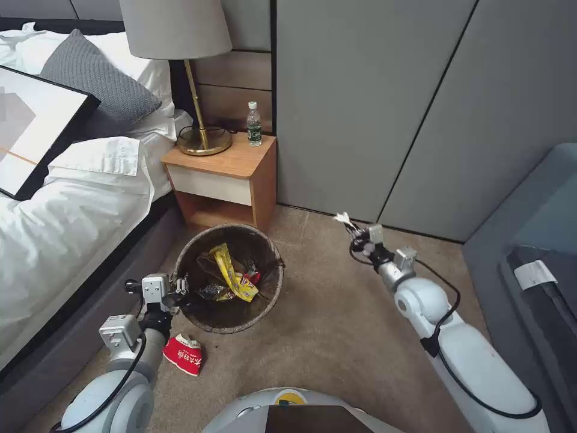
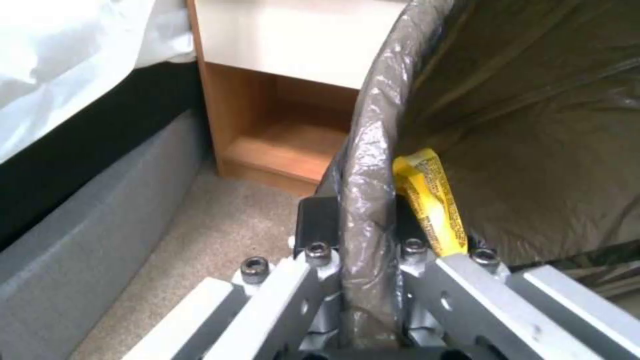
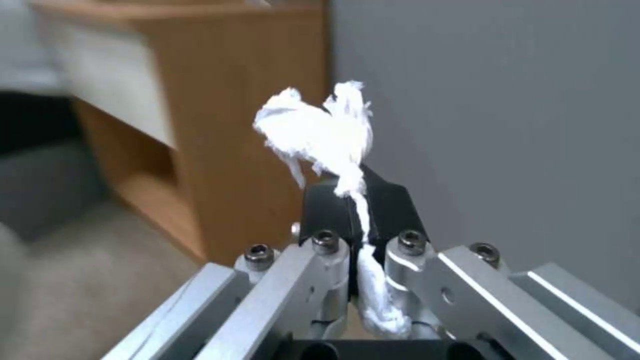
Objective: Pick up the trash bin, then pick up the garbage from the floor and place it into the trash bin.
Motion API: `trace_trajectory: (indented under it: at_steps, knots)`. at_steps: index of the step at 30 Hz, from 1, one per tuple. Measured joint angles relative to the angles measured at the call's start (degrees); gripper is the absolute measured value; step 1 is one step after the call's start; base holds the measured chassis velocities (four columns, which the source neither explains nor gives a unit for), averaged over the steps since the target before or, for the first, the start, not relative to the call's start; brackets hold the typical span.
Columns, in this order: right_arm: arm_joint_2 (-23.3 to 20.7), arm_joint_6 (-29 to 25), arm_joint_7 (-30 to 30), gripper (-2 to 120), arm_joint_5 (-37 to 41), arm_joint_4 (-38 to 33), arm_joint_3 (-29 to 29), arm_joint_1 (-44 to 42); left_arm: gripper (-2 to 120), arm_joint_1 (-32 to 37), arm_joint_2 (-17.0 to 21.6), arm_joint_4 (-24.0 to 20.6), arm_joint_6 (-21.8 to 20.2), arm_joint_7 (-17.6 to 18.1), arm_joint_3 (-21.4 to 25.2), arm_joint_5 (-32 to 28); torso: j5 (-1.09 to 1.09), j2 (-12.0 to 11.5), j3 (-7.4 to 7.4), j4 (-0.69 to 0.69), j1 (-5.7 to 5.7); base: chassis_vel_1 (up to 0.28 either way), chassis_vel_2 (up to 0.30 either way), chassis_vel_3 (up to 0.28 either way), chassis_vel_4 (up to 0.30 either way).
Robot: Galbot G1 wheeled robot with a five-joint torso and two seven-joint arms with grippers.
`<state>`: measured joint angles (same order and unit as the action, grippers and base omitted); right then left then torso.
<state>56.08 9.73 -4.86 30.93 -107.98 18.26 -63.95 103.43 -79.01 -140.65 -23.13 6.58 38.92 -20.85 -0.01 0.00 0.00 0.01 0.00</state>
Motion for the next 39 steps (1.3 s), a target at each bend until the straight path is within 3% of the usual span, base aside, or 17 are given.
trace_trajectory:
  at_steps: [12, 23, 28, 32, 39]
  knots:
    - [-2.8, 4.3, 0.3, 0, 5.1, -7.6, -8.3, 5.4, 2, -0.1, 0.1, 0.1, 0.1, 0.0, -0.4, 0.1, 0.00, 0.0, 0.00, -0.02, 0.00, 0.000, 0.000, 0.000, 0.000]
    - [-2.6, 7.7, -7.1, 0, 5.4, -10.3, -14.3, 10.8, 2, 0.1, 0.1, -0.2, 0.0, -0.2, -0.6, 0.2, 0.00, 0.0, 0.00, -0.02, 0.00, 0.000, 0.000, 0.000, 0.000]
    - [-3.1, 8.1, -8.7, 0, 6.5, -10.3, -20.0, 16.5, 2, 0.1, 0.1, -0.2, 0.0, -0.4, -0.9, 0.4, 0.00, 0.0, 0.00, -0.01, 0.00, 0.000, 0.000, 0.000, 0.000]
    - [-3.1, 8.7, -8.6, 0, 8.2, -9.3, -28.2, 23.5, 2, 0.1, 0.1, -0.1, -0.1, -0.4, -1.0, 0.5, 0.00, 0.0, 0.00, 0.00, 0.00, 0.000, 0.000, 0.000, 0.000]
    - [-1.1, 8.7, -6.5, 0, 8.3, -7.6, -34.8, 27.2, 2, 0.0, 0.1, -0.2, -0.1, -0.4, -0.7, 0.4, 0.00, 0.0, 0.00, -0.01, 0.00, 0.000, 0.000, 0.000, 0.000]
